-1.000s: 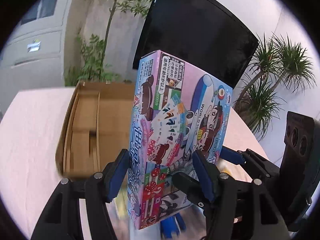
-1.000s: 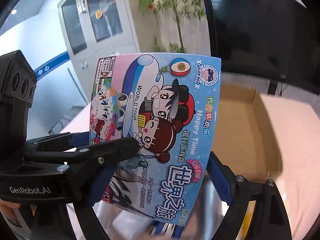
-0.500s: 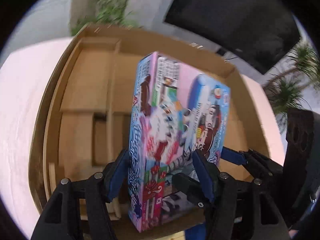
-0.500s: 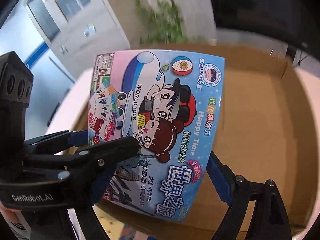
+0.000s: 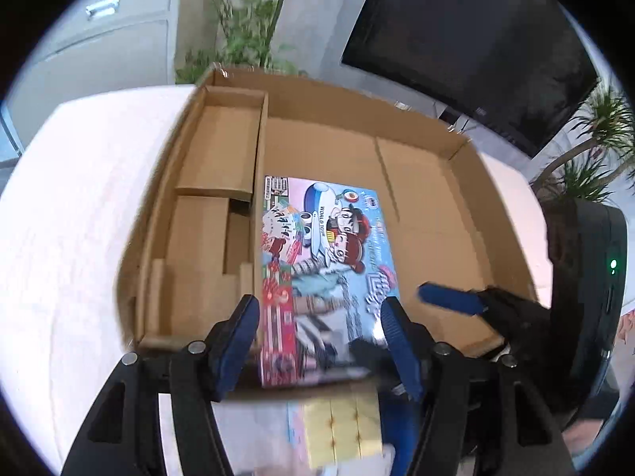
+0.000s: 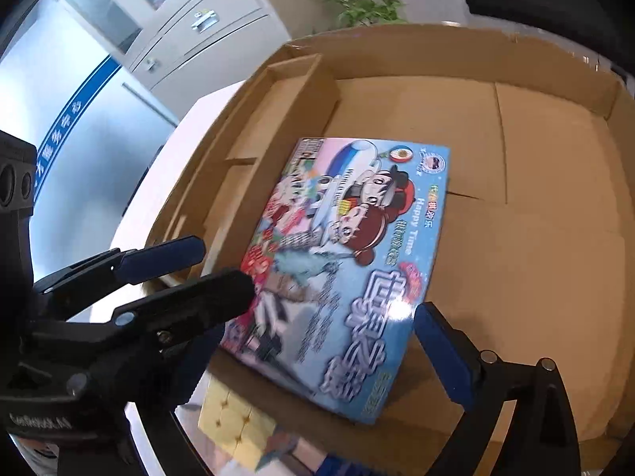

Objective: Organize rigid objects
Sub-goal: 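Grasp the silver canister with the left gripper and place it beside the game box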

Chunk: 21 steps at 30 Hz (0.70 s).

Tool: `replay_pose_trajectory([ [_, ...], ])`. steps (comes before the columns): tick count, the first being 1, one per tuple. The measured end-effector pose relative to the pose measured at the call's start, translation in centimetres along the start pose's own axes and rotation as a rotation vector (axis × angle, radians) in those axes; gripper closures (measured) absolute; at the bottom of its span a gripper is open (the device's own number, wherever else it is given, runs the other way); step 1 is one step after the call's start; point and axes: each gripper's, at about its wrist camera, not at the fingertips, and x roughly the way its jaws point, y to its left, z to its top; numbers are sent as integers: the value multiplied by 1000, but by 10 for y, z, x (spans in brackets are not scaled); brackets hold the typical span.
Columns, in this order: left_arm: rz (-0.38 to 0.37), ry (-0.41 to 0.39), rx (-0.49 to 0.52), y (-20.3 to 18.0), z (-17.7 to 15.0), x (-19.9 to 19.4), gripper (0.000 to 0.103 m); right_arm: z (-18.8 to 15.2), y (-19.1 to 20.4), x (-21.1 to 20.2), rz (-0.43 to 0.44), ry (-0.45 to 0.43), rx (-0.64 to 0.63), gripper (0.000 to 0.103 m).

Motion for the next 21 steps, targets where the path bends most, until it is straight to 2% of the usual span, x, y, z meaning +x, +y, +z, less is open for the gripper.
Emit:
replay_pose_trajectory([
  [2, -3, -93, 45, -10, -16, -34, 40, -14, -1, -30, -43, -59, -9, 6],
  [5, -1, -197, 89, -33, -41, -72, 16, -46, -6, -81, -138, -164, -10, 3],
  [6, -33, -193, 107, -42, -49, -77, 16, -63, -14, -101, -168, -195, -5, 1],
  [8, -126, -114, 141, -61, -60, -71, 16, -97, -26, -127, -181, -196, 15, 1],
  [11, -231, 1, 100, -80, -75, -53, 16, -136, -34, -141, -199, -162, 28, 2],
  [13, -287, 35, 83, -90, -84, -45, 16, -156, -32, -142, -185, -139, 29, 6],
  [17, -321, 85, 61, -102, -99, -33, 16, -187, -21, -119, -230, -79, -16, 23],
  [19, -329, 114, 39, -105, -109, -34, 17, -197, -17, -107, -299, -69, -35, 30],
  [21, -343, 128, 33, -105, -120, -38, 17, -209, -15, -110, -293, -86, -39, 30],
])
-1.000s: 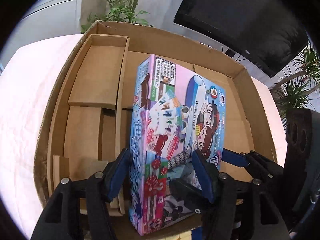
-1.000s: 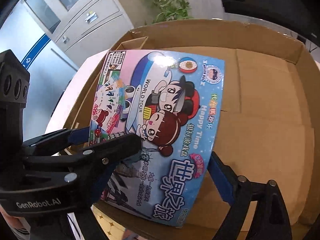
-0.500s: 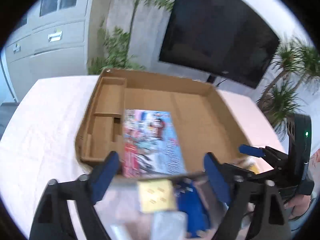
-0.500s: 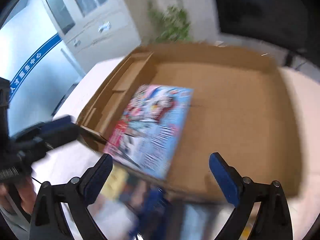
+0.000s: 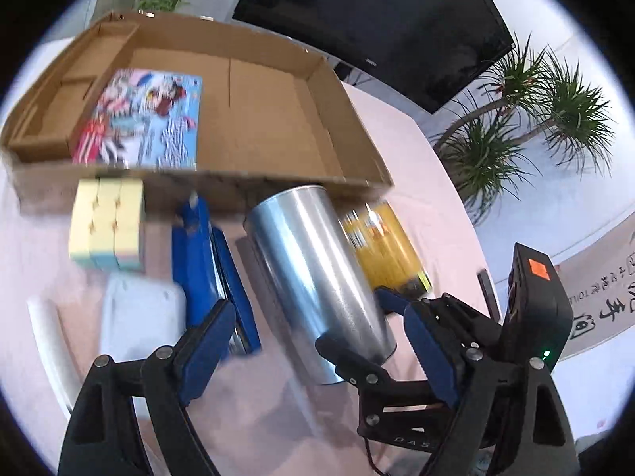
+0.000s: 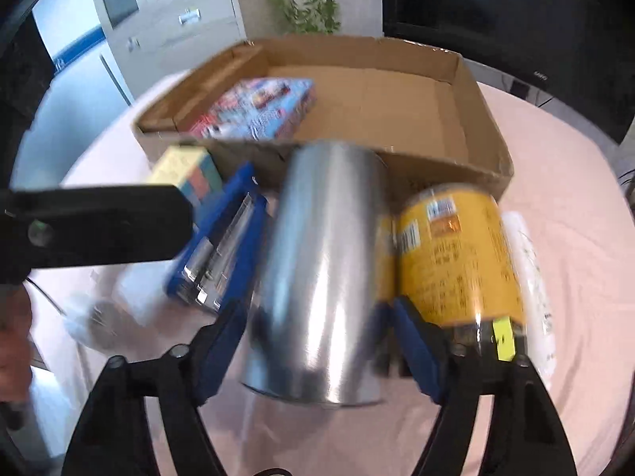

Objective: Organize rigid objects
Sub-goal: 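Grasp the silver canister with the left gripper and place it beside the game box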

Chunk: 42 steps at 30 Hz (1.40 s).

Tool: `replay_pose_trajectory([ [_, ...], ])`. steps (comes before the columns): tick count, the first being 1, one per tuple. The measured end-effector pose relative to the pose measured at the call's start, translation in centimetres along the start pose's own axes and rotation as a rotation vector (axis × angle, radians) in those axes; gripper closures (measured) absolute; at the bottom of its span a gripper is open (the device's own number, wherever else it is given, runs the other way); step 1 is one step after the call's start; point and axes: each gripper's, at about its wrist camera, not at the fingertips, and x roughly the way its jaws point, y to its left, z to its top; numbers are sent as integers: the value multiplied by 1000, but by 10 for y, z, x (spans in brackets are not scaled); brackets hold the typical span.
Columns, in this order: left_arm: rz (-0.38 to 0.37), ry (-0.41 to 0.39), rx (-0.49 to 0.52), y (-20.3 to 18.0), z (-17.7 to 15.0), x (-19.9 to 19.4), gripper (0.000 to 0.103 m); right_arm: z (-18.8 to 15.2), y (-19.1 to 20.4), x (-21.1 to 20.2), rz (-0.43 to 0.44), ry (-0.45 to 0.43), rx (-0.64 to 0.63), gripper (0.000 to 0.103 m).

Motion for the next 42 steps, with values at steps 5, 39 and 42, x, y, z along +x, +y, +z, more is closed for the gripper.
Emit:
replay_pose_trajectory([
  [5, -47, 79, -56, -4, -48, 4, 17, -51, 10, -25, 113, 46, 15, 29],
  [39, -43, -3, 5, 7, 177, 15, 21, 192, -37, 8, 387, -1, 48, 17],
  [42, -63, 75, -75, 42, 180, 58, 21, 199, -45, 55, 387, 68, 90, 17],
])
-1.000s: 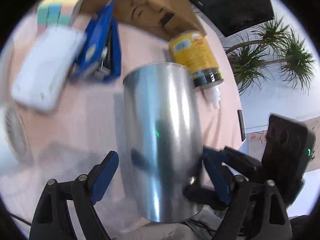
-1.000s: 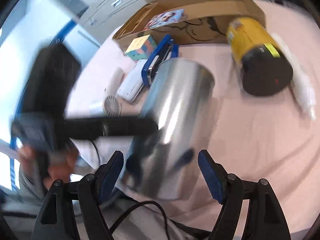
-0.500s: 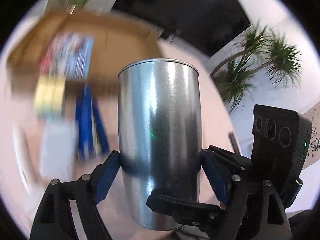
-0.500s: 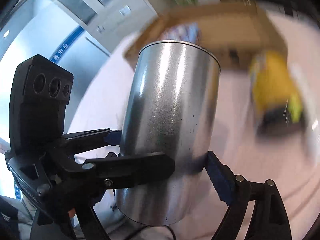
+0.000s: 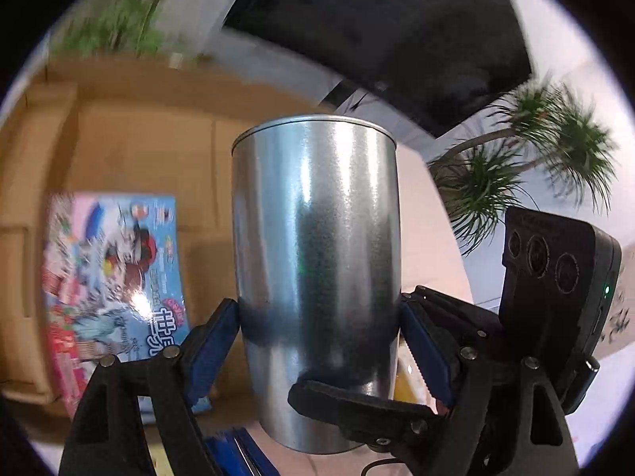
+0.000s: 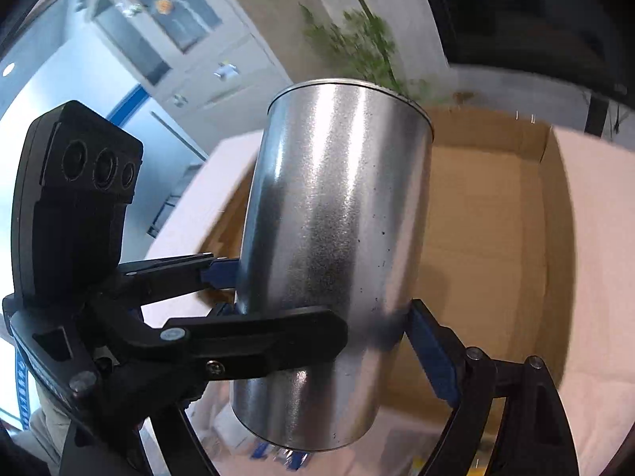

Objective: Organize rigid objects
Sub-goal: 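Grasp the silver canister with the left gripper and place it beside the game box, then grasp the yellow-and-black tin with the left gripper and place it beside the canister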

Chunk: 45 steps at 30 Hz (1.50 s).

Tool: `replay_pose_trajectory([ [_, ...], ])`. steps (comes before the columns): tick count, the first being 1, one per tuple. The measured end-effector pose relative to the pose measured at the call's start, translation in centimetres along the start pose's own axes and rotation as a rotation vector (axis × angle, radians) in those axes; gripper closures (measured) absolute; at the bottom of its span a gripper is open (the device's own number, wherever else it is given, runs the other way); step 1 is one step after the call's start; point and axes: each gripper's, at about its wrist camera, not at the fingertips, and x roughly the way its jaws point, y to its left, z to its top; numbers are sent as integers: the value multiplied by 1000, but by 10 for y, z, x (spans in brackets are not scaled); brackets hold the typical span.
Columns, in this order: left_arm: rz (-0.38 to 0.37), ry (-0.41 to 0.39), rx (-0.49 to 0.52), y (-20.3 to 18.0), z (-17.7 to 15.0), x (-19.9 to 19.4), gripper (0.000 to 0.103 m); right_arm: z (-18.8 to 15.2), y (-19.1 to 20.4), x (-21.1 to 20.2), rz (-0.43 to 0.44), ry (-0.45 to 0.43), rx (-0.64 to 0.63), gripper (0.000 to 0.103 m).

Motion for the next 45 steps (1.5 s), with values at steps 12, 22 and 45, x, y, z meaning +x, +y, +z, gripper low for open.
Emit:
replay_pose_trajectory([
  [12, 61, 92, -130, 48, -20, 36, 26, -19, -38, 92, -13, 187, 129, 11],
  [22, 155, -114, 45, -13, -87, -65, 24, -72, -36, -50, -56, -56, 68, 8],
  [45, -17, 129, -165, -19, -225, 12, 21, -229, -13, -19, 86, 170, 44, 20],
])
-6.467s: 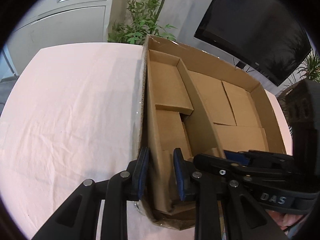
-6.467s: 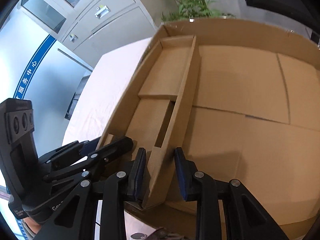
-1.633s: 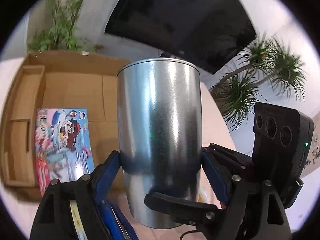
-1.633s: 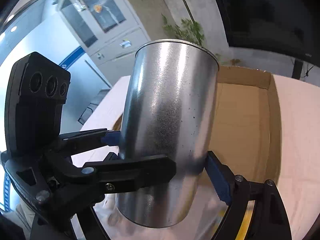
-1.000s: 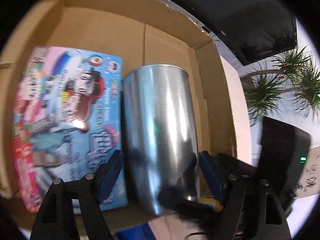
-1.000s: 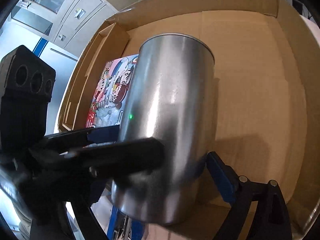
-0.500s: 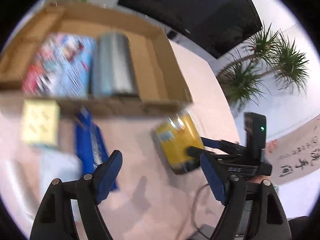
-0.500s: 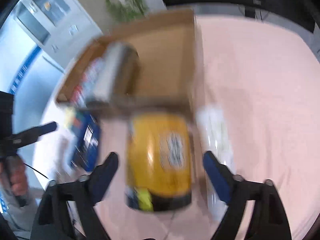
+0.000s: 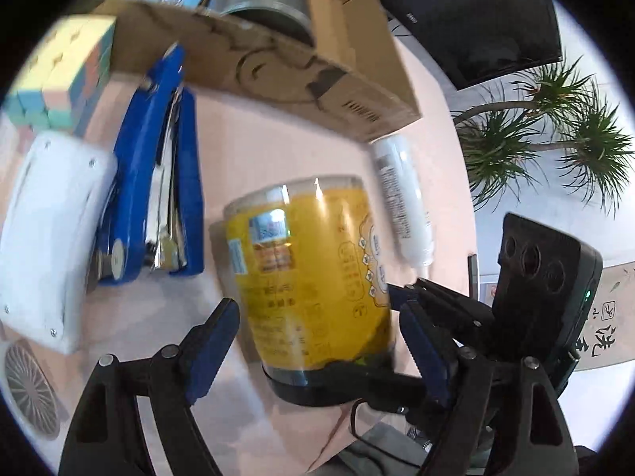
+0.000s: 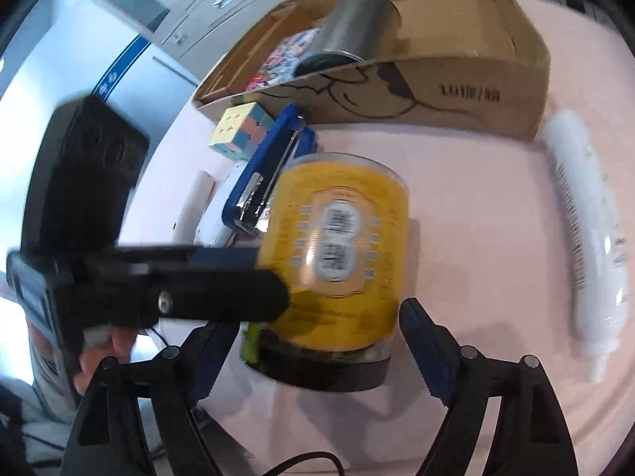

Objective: Organize rigid objects
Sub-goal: 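Grasp the yellow-and-black tin with the left gripper and place it beside the canister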

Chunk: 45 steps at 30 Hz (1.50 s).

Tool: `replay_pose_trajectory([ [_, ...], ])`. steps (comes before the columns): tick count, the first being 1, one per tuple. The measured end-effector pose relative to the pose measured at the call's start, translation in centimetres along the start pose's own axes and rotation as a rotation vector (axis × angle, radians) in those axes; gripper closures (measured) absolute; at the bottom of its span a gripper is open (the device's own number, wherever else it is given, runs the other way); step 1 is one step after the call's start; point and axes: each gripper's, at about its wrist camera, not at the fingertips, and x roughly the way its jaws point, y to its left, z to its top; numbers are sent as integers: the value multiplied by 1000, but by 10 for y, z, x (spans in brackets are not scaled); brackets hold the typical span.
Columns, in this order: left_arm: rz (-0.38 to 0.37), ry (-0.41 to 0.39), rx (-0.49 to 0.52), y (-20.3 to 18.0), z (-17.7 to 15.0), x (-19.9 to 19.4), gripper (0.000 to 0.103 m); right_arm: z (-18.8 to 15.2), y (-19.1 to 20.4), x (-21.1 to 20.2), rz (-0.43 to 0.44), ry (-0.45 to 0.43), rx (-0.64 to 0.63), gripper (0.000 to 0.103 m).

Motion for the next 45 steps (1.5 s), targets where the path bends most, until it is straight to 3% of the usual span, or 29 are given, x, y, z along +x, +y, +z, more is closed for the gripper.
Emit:
replay_pose_trajectory([
  [2, 22, -18, -3, 2, -1, -1, 21, 10, 17, 23, 2, 13, -4, 17],
  [6, 36, -109, 67, -13, -1, -24, 25, 15, 28, 14, -19, -31, -22, 18],
  [10, 56, -223, 226, -64, 23, -62, 25, 34, 42, -35, -20, -161, -57, 18],
  [13, 59, -268, 304, -93, 69, -77, 25, 69, 45, -73, -54, -265, -86, 18],
  [17, 61, -245, 301, -100, 141, -67, 25, 131, 30, -92, -104, -322, -70, 18],
  [20, 57, -181, 264, -84, 187, -44, 25, 168, 4, -85, -108, -293, -29, 18],
  [23, 63, -106, 201, -60, 209, -15, 26, 190, -24, -59, -105, -244, 34, 18],
  [26, 86, -54, 166, -43, 213, 9, 31, 195, -43, -22, -148, -182, 78, 19],
  [28, 122, -56, 200, -45, 209, 11, 40, 193, -49, -5, -186, -148, 105, 17],
  [30, 124, -44, 199, -43, 206, 10, 42, 191, -52, 3, -230, -116, 115, 16],
  [33, 110, -47, 186, -40, 201, 4, 46, 187, -38, 1, -257, -128, 48, 14],
  [36, 117, -55, 177, -30, 191, -6, 46, 183, -29, -13, -192, -177, 5, 14],
  [38, 106, -61, 165, -29, 187, -11, 46, 181, -28, -11, -228, -170, -15, 14],
  [40, 130, -91, 170, -33, 182, -18, 46, 178, -31, -3, -265, -155, -12, 14],
  [42, 171, -169, 215, -43, 168, -33, 46, 170, -35, -10, -212, -156, 21, 14],
  [44, 186, -225, 263, -51, 150, -47, 45, 155, -30, -30, -152, -198, 17, 16],
  [45, 205, -259, 292, -57, 135, -54, 40, 145, -26, -43, -173, -239, 1, 16],
])
